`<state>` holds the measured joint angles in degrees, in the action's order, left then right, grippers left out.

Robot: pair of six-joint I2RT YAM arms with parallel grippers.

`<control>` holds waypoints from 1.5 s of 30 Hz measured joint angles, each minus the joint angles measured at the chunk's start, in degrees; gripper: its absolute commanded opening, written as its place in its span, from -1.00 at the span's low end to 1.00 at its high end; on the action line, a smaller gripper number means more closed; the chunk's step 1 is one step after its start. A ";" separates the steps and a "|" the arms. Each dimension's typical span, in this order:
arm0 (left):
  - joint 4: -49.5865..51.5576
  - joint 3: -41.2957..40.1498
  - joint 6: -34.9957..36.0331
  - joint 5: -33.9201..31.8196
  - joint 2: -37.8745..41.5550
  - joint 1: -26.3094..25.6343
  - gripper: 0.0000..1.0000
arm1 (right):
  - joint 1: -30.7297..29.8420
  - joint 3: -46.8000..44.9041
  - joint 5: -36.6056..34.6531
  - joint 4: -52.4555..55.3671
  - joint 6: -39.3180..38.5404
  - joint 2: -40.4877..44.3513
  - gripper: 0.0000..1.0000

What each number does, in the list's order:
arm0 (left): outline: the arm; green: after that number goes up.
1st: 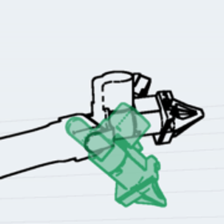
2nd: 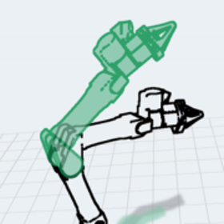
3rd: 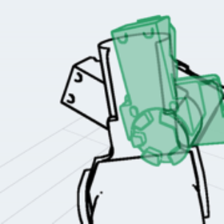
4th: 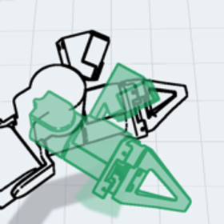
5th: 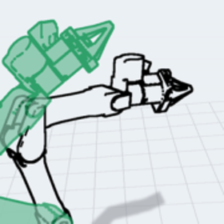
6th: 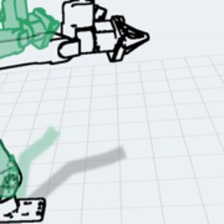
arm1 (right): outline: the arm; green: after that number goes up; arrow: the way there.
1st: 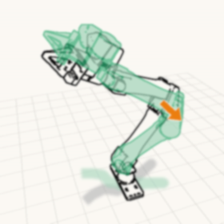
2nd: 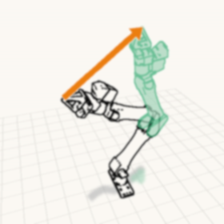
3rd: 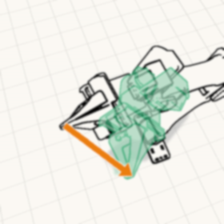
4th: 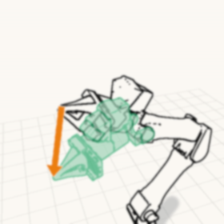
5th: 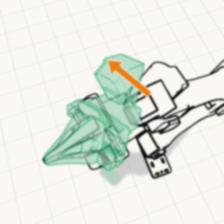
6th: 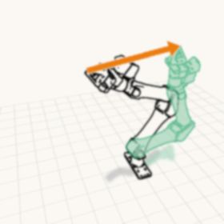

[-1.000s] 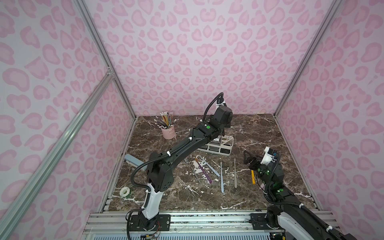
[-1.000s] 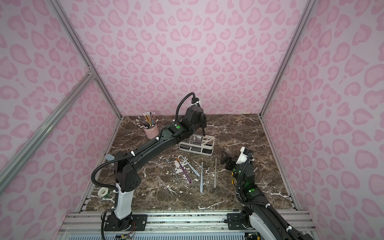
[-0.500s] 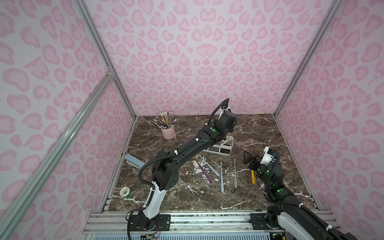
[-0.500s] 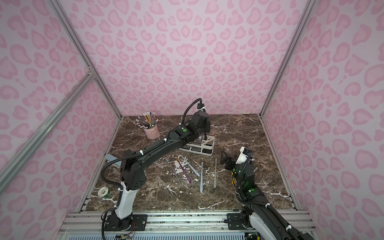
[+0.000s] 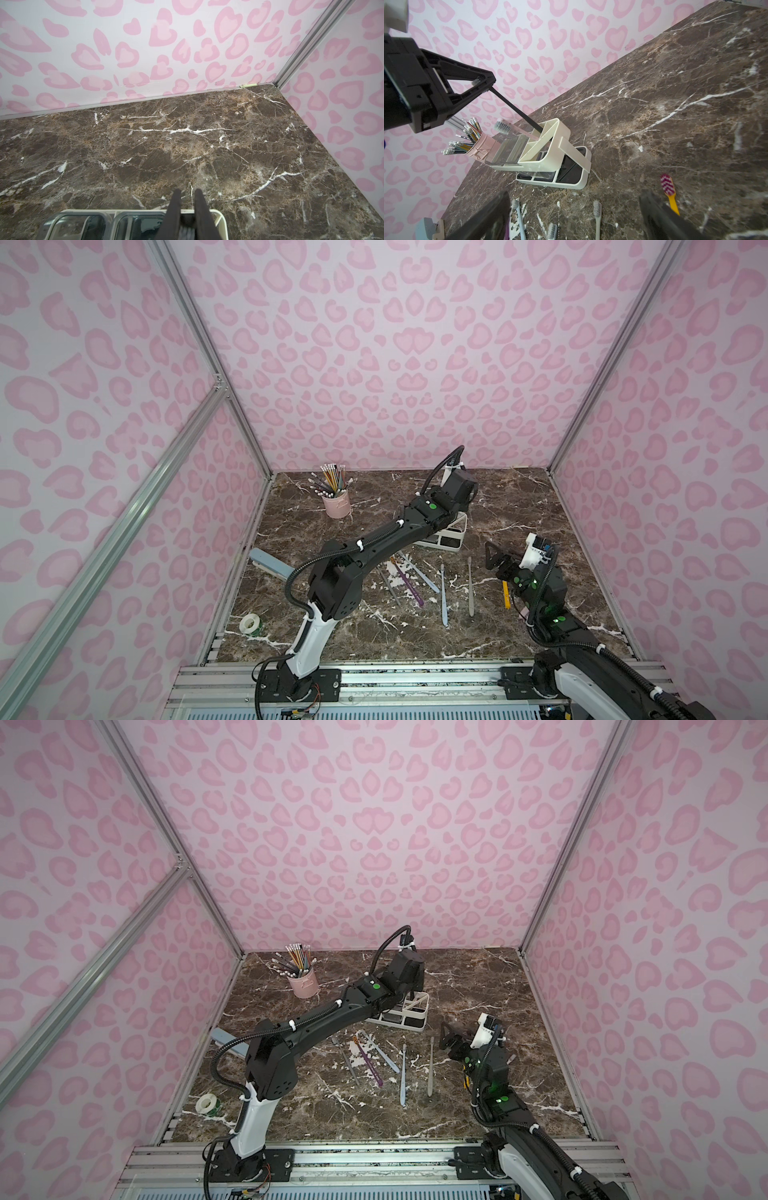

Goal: Place the toothbrush into the toothbrush holder
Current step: Place the toothbrush in the toothbrush holder.

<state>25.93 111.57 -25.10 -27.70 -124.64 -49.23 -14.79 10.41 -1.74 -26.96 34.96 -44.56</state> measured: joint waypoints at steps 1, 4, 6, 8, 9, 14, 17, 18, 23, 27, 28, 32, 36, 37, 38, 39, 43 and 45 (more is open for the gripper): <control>-0.07 -0.11 0.00 -0.04 -0.11 0.00 -0.97 | 0.02 0.00 0.02 0.00 -0.09 -0.13 0.98; -0.48 -0.63 0.00 -0.17 -0.33 0.00 -0.97 | 0.02 0.02 0.22 -0.07 -0.09 -0.59 0.98; -0.79 -0.87 0.00 -0.17 -0.55 0.00 -0.97 | 0.02 0.02 0.31 -0.04 -0.09 -0.90 0.98; -0.87 -1.22 0.00 -0.17 -0.68 -0.02 -0.97 | 0.02 0.04 0.42 -0.04 -0.09 -1.14 0.98; -0.85 -1.33 -0.02 -0.20 -0.74 -0.04 -0.97 | 0.02 0.04 0.44 -0.07 -0.11 -1.25 0.98; -1.09 -1.86 0.00 -0.39 -0.83 -0.07 -0.96 | 0.02 0.37 0.61 0.20 -0.11 -1.66 0.98; -1.29 -2.49 -0.02 -0.48 -0.83 -0.07 -0.96 | 0.00 0.42 0.66 -0.33 -0.11 -1.66 0.98; -1.31 -2.58 -0.02 -0.57 -0.87 -0.07 -0.96 | 0.00 0.42 0.66 -0.31 -0.11 -1.68 0.98; -1.36 -2.78 -0.04 -0.74 -1.42 -0.07 -0.95 | 0.00 0.42 0.66 -0.35 -0.13 -1.73 0.98; -1.38 -2.89 -0.37 -0.81 -1.77 -0.07 -0.95 | 0.00 0.42 0.66 -0.33 -0.13 -1.73 0.98; -1.38 -2.89 -0.44 -0.83 -1.79 -0.07 -0.95 | -0.07 0.42 0.66 -0.33 -0.13 -1.73 0.98; -1.62 -2.89 -0.44 -0.85 -1.92 -0.07 -0.92 | -0.07 0.42 1.03 -0.33 -0.13 -1.70 0.98; -1.92 -2.89 -0.48 -1.07 -2.05 -0.09 -0.83 | -0.04 0.42 1.03 -0.33 -0.15 -1.66 0.98; -2.01 -2.89 -0.48 -1.09 -2.10 -0.07 -0.78 | -0.04 0.42 1.03 -0.33 -0.15 -1.66 0.98; -2.10 -2.89 -0.48 -1.11 -2.10 -0.07 -0.73 | -0.04 0.42 1.03 -0.33 -0.15 -1.66 0.98; -2.14 -2.89 -0.48 -1.11 -2.12 -0.09 -0.69 | -0.04 0.42 1.03 -0.33 -0.17 -1.66 0.98; -2.08 -2.89 -0.50 -1.22 -2.12 -0.09 -0.53 | -0.04 0.42 1.03 -0.33 -0.33 -1.66 0.98; -1.73 -2.84 -0.52 -1.22 -2.12 -0.09 -0.52 | -0.04 0.42 1.03 -0.33 -0.35 -1.66 0.98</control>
<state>24.21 108.73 -25.63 -28.93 -126.76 -49.32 -14.83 10.83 -0.71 -27.29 34.61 -46.22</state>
